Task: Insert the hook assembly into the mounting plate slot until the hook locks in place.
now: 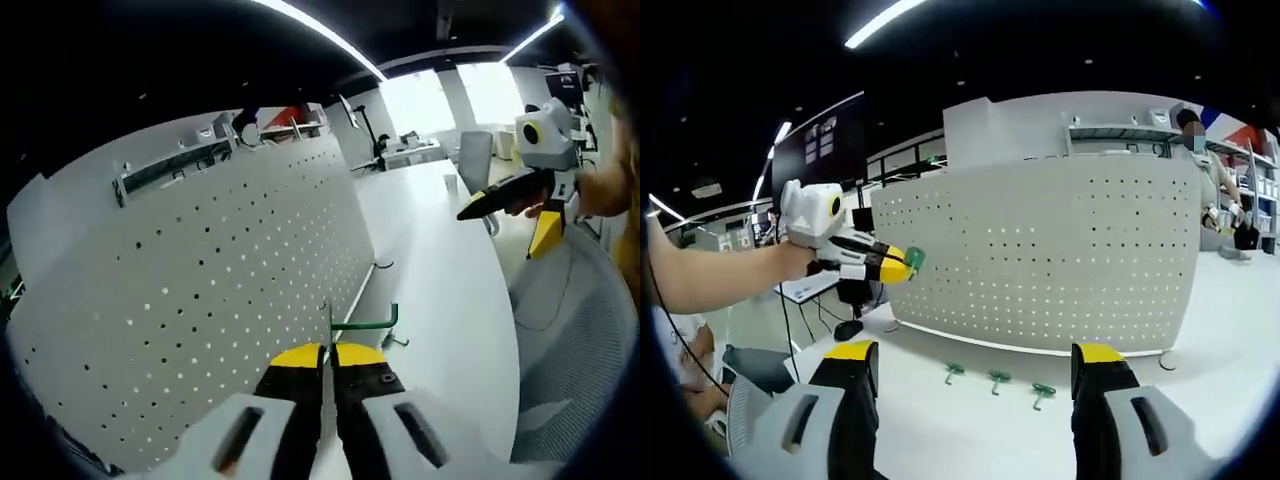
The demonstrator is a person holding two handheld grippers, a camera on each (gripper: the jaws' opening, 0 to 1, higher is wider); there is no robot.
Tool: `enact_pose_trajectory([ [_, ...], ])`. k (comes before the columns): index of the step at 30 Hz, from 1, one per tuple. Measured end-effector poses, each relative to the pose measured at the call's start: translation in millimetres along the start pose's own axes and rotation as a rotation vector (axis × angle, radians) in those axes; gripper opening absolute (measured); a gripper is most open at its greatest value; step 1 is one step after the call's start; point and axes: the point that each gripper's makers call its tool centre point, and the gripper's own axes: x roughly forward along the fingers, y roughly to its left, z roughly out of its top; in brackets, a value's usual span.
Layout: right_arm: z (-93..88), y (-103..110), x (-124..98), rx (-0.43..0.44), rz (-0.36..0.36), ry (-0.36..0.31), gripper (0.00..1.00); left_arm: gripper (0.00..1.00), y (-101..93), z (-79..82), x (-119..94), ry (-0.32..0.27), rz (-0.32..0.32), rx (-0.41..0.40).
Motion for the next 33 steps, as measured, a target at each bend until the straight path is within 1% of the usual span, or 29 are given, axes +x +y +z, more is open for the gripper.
enact_pose_trajectory([
  [1,0.9,1.1,0.2,-0.002,0.005,-0.002,0.75,0.02,0.5,2.4,-1.7,-0.011,0.013,-0.005],
  [3,2.5,2.5,0.3,-0.003,0.012,-0.007,0.75,0.02,0.2,5.7,-3.6,-0.033,0.019,-0.03],
  [4,3.1,3.0,0.4,-0.004,0.015,-0.009,0.75,0.02,0.5,7.2,-4.6,-0.041,0.025,-0.029],
  [13,3.9,4.2,-4.7,-0.003,0.021,-0.013,0.74,0.02,-1.4,15.9,-10.7,-0.077,0.045,-0.046],
  [19,6.4,5.3,-4.9,0.001,0.023,-0.019,0.73,0.02,-1.0,24.0,-14.0,-0.136,0.063,-0.108],
  [22,7.9,7.7,-4.2,0.004,0.03,-0.023,0.73,0.02,-4.7,24.6,-14.9,-0.147,0.061,-0.125],
  [25,12.7,11.6,-3.6,0.003,0.037,-0.037,0.73,0.02,-8.2,27.3,-17.0,-0.157,0.061,-0.127],
  [29,19.3,15.1,-3.1,-0.003,0.048,-0.052,0.72,0.02,-7.1,27.4,-18.2,-0.152,0.073,-0.131],
  [33,29.0,19.4,-2.8,-0.011,0.057,-0.075,0.71,0.02,-9.1,34.1,-22.9,-0.184,0.081,-0.156],
])
